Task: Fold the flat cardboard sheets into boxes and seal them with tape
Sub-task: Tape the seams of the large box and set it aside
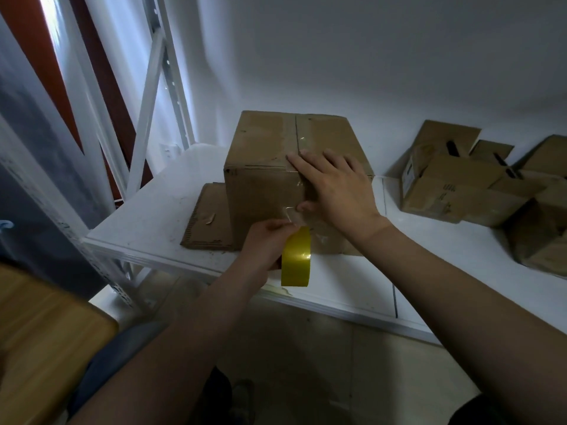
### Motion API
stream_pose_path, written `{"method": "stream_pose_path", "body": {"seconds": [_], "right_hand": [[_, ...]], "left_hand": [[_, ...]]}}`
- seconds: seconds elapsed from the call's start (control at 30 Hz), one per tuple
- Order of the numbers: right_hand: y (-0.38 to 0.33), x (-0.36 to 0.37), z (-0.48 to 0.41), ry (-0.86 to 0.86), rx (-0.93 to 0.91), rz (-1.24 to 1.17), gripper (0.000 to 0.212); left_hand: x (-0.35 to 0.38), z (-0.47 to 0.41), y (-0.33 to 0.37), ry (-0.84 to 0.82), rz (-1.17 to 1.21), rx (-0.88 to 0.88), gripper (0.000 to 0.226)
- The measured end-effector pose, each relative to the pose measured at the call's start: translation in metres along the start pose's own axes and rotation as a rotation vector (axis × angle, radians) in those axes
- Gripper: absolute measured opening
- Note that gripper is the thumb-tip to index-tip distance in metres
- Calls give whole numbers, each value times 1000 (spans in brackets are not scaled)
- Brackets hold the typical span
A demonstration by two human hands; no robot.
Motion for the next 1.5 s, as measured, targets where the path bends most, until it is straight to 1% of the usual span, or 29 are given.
{"method": "stream_pose_path", "body": {"seconds": [0.07, 0.13, 0.17, 0.23, 0.3, 0.4, 0.53, 0.57, 0.63, 0.73, 0.77, 0.83, 0.93, 1.0, 1.03, 1.1, 1.13, 1.2, 1.27, 1.37, 1.43, 1.5], "right_hand": [[5, -5, 17, 3, 30, -18, 96], [12, -10, 43, 15, 89, -57, 91], [16, -11, 57, 24, 118, -75, 88], [24, -12, 87, 32, 155, -90, 83], [37, -9, 117, 1, 189, -100, 79], [63, 0, 159, -124, 290, -151, 71], [91, 15, 202, -385, 437, -251, 44], [95, 21, 210, -453, 473, -290, 40], [102, 33, 227, -564, 520, -321, 39], [115, 50, 252, -626, 629, -331, 45], [118, 55, 258, -635, 653, -332, 45], [118, 62, 264, -655, 637, -318, 41], [113, 70, 267, -661, 493, -287, 41], [116, 74, 266, -642, 457, -281, 39], [119, 76, 265, -623, 452, -277, 33], [123, 76, 262, -580, 464, -286, 18], [124, 76, 261, -551, 467, -308, 16], [123, 75, 258, -524, 485, -373, 19], [122, 74, 254, -503, 548, -437, 23], [118, 73, 247, -516, 619, -502, 26], [114, 74, 241, -490, 635, -542, 28], [108, 72, 233, -455, 625, -573, 25]], "left_hand": [[3, 0, -1, 2, -4, 3, 15], [6, 0, -2, 5, -5, 17, 12], [7, -1, -3, 18, -16, 32, 12], [7, -3, -5, 64, -40, 69, 20], [10, -5, -7, 107, -46, 82, 28], [17, -5, -10, 128, -32, 74, 35], [27, -9, -15, 137, -7, 75, 37], [29, -9, -16, 145, 1, 74, 37], [33, -10, -20, 168, 26, 67, 36], [41, -9, -22, 201, 40, 78, 33], [43, -9, -22, 212, 34, 85, 34], [47, -8, -22, 238, 18, 90, 33], [52, -8, -21, 278, 7, 83, 38], [54, -9, -21, 294, 0, 81, 45], [56, -9, -20, 300, -2, 81, 47], [57, -10, -20, 312, 0, 76, 51], [57, -10, -20, 314, 3, 71, 53], [57, -8, -20, 319, -1, 60, 55], [56, -8, -21, 309, -1, 48, 54], [52, -7, -22, 290, -17, 60, 51], [49, -8, -23, 276, -13, 65, 48], [45, -8, -22, 262, -4, 66, 44]]}}
Point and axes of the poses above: each hand's wrist, its own z-axis away from the middle knuckle, its own x-axis out of the palm, y = z × x, the point moved 3 cm from there along -z, towards the middle knuckle, and after that the axes turned 10 degrees about -x, right-handed, at the moved point
